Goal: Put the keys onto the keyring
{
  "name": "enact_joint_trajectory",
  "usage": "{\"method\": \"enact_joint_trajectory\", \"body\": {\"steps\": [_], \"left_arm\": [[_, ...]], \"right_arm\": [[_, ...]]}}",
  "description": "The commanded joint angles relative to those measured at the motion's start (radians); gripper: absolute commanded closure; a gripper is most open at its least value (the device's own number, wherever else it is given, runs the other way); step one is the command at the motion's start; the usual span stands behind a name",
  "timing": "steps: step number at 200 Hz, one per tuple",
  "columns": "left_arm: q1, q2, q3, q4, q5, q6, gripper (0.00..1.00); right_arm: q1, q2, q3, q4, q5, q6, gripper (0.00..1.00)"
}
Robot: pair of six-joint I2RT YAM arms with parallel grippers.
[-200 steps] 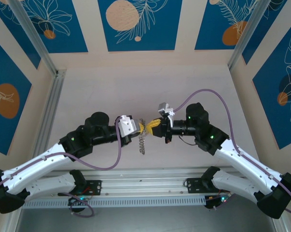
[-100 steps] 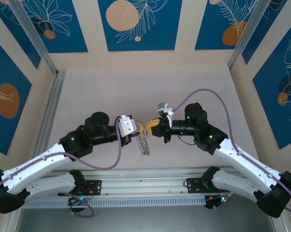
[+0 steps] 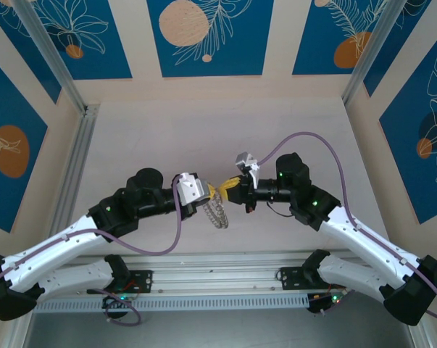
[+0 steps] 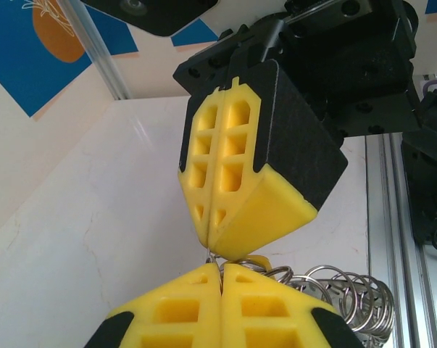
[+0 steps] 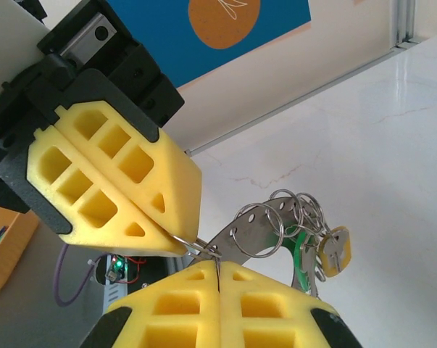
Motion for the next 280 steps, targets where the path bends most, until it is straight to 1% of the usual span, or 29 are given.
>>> {"method": "enact_joint_trajectory", "body": {"steps": [1, 51, 118, 156, 176, 193, 210, 234, 255, 268, 280], "left_arm": [[-0.020, -0.028, 0.017, 0.035, 0.067, 0.018, 1.00], [-0.020, -0.042, 0.007, 0.042, 0.065, 0.018, 1.00], [-0.019, -0.061, -0.024, 0.099, 0.065, 0.010, 1.00], [-0.020, -0.082, -0.042, 0.135, 0.065, 0.009, 1.00], [-0.020, -0.092, -0.051, 0.149, 0.062, 0.010, 1.00], [-0.020, -0.098, -0.058, 0.163, 0.060, 0.010, 1.00], [-0.020, -0.105, -0.064, 0.176, 0.059, 0.004, 1.00], [-0.019, -0.110, -0.064, 0.191, 0.059, -0.002, 1.00], [-0.019, -0.113, -0.067, 0.205, 0.072, -0.021, 1.00], [-0.020, -0.118, -0.071, 0.218, 0.091, -0.039, 1.00], [-0.020, -0.121, -0.071, 0.221, 0.119, -0.054, 1.00]], "right_arm": [[-0.025, -0.001, 0.030, -0.001, 0.038, 0.029, 1.00], [-0.032, 0.012, 0.033, -0.018, 0.039, 0.035, 1.00], [-0.041, 0.101, 0.104, -0.096, -0.053, 0.050, 1.00], [-0.055, 0.130, 0.145, -0.153, -0.090, 0.060, 0.89], [-0.058, 0.139, 0.161, -0.173, -0.113, 0.059, 0.77], [-0.059, 0.135, 0.167, -0.190, -0.110, 0.053, 0.73], [-0.060, 0.108, 0.162, -0.196, -0.093, 0.040, 0.70], [-0.054, 0.034, 0.146, -0.192, -0.066, -0.008, 0.69], [-0.019, -0.078, 0.121, -0.175, -0.013, -0.093, 0.68], [0.011, -0.142, 0.102, -0.164, 0.019, -0.151, 0.65], [0.030, -0.178, 0.091, -0.159, 0.023, -0.195, 0.61]]}}
